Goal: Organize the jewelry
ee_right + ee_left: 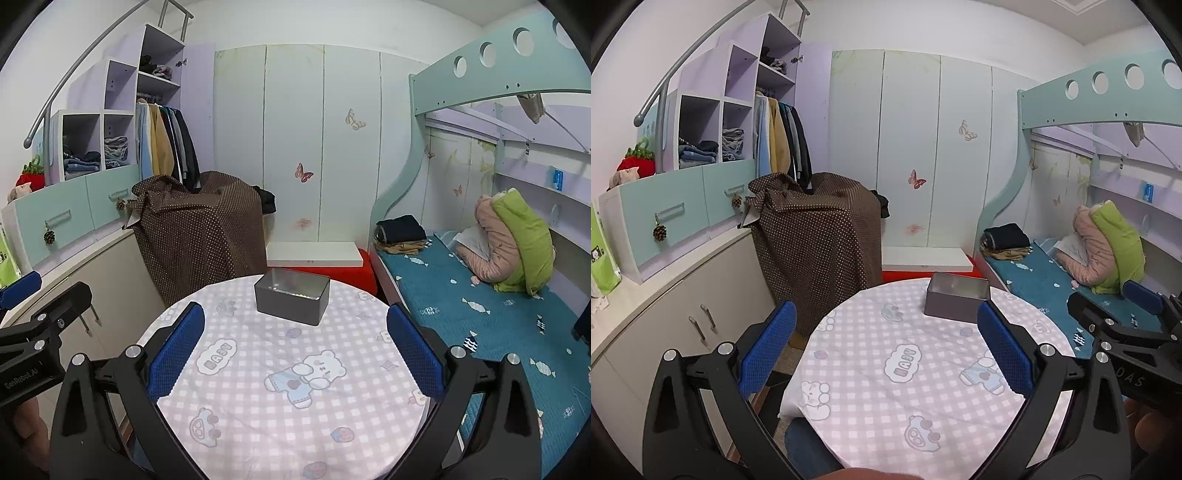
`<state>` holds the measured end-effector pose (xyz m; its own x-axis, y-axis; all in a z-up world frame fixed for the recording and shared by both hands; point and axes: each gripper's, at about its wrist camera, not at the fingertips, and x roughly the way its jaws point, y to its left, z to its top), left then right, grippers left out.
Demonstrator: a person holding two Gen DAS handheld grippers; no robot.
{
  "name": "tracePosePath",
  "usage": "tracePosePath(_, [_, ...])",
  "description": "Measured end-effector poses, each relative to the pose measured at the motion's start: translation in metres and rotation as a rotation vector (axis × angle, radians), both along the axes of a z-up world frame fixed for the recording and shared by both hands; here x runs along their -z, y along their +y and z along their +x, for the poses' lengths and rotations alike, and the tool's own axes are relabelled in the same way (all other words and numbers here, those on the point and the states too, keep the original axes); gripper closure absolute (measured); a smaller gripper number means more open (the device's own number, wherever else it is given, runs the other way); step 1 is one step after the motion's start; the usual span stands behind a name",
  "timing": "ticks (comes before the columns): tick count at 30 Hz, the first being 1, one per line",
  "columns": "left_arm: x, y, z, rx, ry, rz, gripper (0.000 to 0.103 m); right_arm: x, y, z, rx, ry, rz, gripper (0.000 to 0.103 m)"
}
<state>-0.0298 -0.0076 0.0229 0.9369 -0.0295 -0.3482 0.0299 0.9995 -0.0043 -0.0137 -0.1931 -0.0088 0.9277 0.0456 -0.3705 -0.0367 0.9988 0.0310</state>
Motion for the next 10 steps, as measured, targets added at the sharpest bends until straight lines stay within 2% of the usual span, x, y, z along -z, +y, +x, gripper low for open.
tracePosePath(10, [0.0026,-0.0006,0.0025,-0.008,0.013,0.009,0.005,0.0004,0.0007,0.0005,-0.002,0.001,0.003,0.008])
